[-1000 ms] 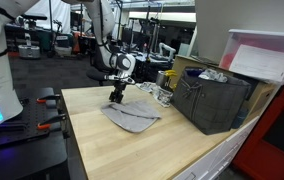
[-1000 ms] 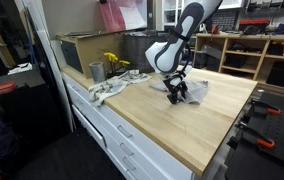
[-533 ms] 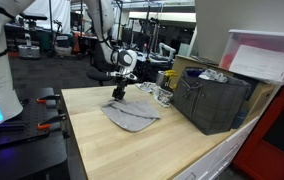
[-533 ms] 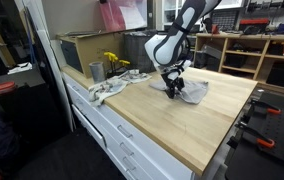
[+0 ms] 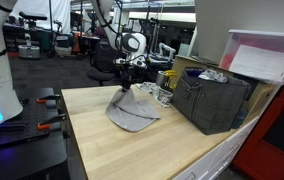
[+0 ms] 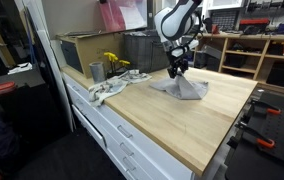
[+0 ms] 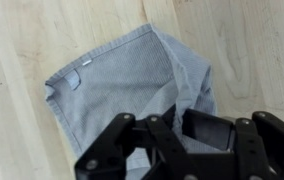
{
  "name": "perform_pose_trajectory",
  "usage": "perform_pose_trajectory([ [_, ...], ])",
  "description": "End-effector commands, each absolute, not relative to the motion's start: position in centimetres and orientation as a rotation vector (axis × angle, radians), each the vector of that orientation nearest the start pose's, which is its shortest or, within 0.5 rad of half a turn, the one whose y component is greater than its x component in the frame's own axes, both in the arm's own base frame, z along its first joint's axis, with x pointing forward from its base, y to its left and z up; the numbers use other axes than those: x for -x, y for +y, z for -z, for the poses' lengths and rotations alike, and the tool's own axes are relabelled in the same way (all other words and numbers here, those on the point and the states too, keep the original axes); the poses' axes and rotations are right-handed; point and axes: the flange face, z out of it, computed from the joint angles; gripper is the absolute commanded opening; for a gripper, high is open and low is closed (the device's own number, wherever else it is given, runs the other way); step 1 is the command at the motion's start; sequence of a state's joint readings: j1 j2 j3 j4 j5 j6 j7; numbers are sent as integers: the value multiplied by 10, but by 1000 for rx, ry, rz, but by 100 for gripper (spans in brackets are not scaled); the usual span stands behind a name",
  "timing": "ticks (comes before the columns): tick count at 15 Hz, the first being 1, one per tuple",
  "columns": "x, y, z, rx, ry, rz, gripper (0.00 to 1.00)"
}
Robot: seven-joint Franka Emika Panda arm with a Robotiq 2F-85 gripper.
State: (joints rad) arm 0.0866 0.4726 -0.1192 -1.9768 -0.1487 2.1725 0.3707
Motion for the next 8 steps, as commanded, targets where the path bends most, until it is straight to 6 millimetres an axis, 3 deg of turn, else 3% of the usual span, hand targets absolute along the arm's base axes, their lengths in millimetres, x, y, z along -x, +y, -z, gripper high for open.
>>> perform_pose_trajectory([
  [1,-553,-56,-208,3246,705,-480,0],
  [8,-507,-118,-167,3111,1149,-619,0],
])
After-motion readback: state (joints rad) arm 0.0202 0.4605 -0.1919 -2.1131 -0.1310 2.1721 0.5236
